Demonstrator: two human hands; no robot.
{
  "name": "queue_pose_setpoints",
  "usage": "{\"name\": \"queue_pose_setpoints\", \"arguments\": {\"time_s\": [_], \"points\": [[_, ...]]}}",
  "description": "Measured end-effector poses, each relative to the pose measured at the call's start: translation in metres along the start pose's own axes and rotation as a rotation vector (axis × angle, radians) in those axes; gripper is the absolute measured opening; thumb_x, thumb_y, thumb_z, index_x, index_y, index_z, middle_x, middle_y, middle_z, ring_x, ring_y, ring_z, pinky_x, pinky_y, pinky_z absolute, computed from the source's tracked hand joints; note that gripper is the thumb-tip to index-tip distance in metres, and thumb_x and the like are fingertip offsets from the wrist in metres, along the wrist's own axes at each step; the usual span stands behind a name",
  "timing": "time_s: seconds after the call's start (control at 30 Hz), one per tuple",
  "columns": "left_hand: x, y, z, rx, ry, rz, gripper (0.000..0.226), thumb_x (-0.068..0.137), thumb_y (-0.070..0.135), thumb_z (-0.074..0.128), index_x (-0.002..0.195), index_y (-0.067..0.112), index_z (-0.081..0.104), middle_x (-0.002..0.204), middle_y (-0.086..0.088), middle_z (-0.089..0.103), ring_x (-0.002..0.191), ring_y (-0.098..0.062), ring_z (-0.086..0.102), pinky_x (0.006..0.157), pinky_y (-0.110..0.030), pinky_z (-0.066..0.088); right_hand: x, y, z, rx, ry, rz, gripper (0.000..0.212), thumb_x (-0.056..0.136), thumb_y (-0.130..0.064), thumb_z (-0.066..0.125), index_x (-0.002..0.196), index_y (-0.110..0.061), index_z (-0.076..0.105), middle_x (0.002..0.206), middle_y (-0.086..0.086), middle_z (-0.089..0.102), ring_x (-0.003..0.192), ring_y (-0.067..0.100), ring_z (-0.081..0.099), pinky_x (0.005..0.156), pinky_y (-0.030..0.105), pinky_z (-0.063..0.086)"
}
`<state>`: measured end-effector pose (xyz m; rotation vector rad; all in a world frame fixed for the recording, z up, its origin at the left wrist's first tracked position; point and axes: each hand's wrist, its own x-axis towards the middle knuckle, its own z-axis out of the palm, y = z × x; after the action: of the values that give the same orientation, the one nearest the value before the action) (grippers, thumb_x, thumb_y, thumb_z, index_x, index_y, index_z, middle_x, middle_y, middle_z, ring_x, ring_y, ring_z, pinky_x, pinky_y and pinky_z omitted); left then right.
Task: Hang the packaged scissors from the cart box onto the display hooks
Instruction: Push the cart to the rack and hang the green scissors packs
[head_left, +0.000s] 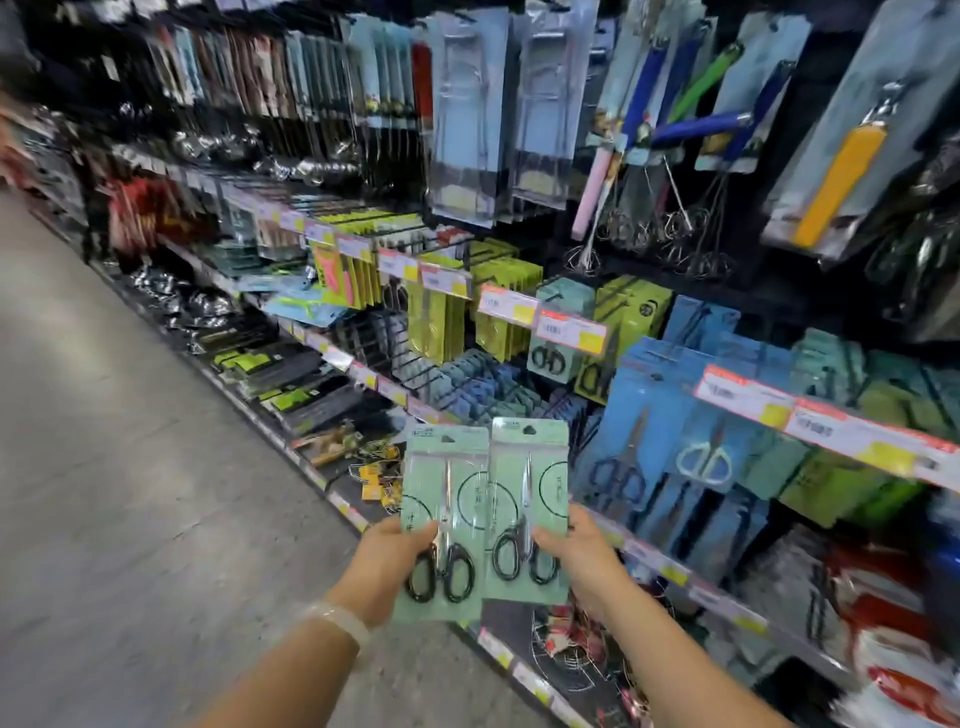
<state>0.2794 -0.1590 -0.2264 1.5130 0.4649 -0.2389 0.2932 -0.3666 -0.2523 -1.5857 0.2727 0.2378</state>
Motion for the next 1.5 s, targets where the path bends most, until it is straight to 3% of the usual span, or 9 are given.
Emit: {"name": "queue_pose_setpoints", "arguments": {"time_s": [0.13, 0.5, 0.67, 0.8, 1.0, 1.17, 1.27, 1.4, 1.5], "points": [[0.059, 0.03, -0.01, 0.026, -0.037, 0.001, 0.006, 0.09, 0.011, 0.061, 0.092, 0.006, 0.066, 0.09, -0.013, 0.073, 0.088, -0.03, 0.068, 0.091, -0.049, 0.052, 0.064, -0.02, 0.017, 0.008, 0.032, 0.011, 0.07, 0.09, -0.016, 0.06, 0.148, -0.011, 0.02, 0.153, 0.008, 0.026, 0.137, 0.028, 0.032, 0.11, 0.043, 0.031], [0.208, 0.09, -0.016, 0.078, -0.086, -0.02, 0.021, 0.081, 0.026, 0.071, 0.097, 0.012, 0.068, 0.1, -0.013, 0.072, 0.099, -0.035, 0.065, 0.094, -0.053, 0.049, 0.19, -0.091, 0.033, -0.048, 0.192, -0.123, 0.035, 0.089, -0.011, 0.061, 0.121, -0.008, 0.05, 0.112, 0.009, 0.064, 0.093, 0.02, 0.061, 0.081, 0.036, 0.051], [0.23, 0.114, 0.004, 0.128, -0.199, 0.008, 0.01, 0.088, 0.018, 0.065, 0.093, 0.011, 0.06, 0.102, 0.001, 0.065, 0.102, -0.022, 0.057, 0.106, -0.039, 0.038, 0.209, -0.089, 0.038, -0.014, 0.275, -0.105, 0.046, 0.088, -0.017, 0.062, 0.131, -0.016, 0.046, 0.129, 0.007, 0.057, 0.112, 0.024, 0.058, 0.1, 0.045, 0.046], [0.258, 0.12, 0.004, 0.185, -0.269, 0.017, 0.065, 0.082, 0.03, 0.071, 0.13, -0.007, 0.045, 0.129, -0.022, 0.058, 0.118, -0.037, 0.055, 0.103, -0.051, 0.042, 0.238, -0.051, 0.035, -0.002, 0.342, -0.077, 0.075, 0.069, -0.053, 0.066, 0.135, -0.026, 0.043, 0.136, 0.002, 0.053, 0.119, 0.023, 0.055, 0.1, 0.049, 0.046], [0.295, 0.138, -0.005, 0.296, -0.458, 0.031, 0.023, 0.082, 0.03, 0.071, 0.099, 0.016, 0.069, 0.098, -0.004, 0.075, 0.1, -0.028, 0.067, 0.096, -0.051, 0.049, 0.22, -0.081, 0.059, 0.042, 0.447, -0.01, 0.043, 0.089, -0.022, 0.06, 0.128, -0.013, 0.046, 0.123, 0.004, 0.058, 0.114, 0.024, 0.055, 0.102, 0.044, 0.043], [0.306, 0.139, -0.014, 0.328, -0.51, 0.014, 0.03, 0.08, 0.031, 0.073, 0.103, 0.012, 0.066, 0.105, -0.007, 0.072, 0.103, -0.029, 0.065, 0.098, -0.051, 0.047, 0.233, -0.072, 0.066, 0.065, 0.512, 0.041, 0.051, 0.085, -0.027, 0.062, 0.131, -0.012, 0.043, 0.126, 0.006, 0.057, 0.114, 0.024, 0.055, 0.103, 0.046, 0.043], [0.309, 0.142, -0.016, 0.354, -0.541, 0.012, 0.007, 0.086, 0.021, 0.068, 0.088, 0.015, 0.066, 0.102, -0.009, 0.072, 0.103, -0.03, 0.064, 0.099, -0.052, 0.047, 0.238, -0.086, 0.066, 0.102, 0.559, 0.06, 0.056, 0.089, -0.028, 0.059, 0.138, -0.013, 0.037, 0.135, 0.004, 0.051, 0.12, 0.027, 0.051, 0.105, 0.042, 0.039], [0.314, 0.141, -0.016, 0.359, -0.584, 0.041, 0.007, 0.087, 0.019, 0.066, 0.091, 0.013, 0.069, 0.099, -0.008, 0.074, 0.1, -0.029, 0.066, 0.095, -0.049, 0.05, 0.235, -0.11, 0.059, -0.11, 0.671, 0.224, 0.059, 0.097, -0.043, 0.04, 0.142, -0.007, 0.027, 0.117, 0.006, 0.054, 0.107, 0.026, 0.048, 0.086, 0.029, 0.034], [0.316, 0.135, -0.012, 0.368, -0.594, 0.045, 0.009, 0.087, 0.015, 0.066, 0.094, 0.01, 0.068, 0.099, -0.011, 0.073, 0.099, -0.029, 0.066, 0.094, -0.048, 0.051, 0.209, -0.119, 0.076, -0.167, 0.641, 0.162, 0.054, 0.095, -0.044, 0.043, 0.133, -0.005, 0.042, 0.128, 0.011, 0.054, 0.112, 0.025, 0.053, 0.093, 0.033, 0.039]]}}
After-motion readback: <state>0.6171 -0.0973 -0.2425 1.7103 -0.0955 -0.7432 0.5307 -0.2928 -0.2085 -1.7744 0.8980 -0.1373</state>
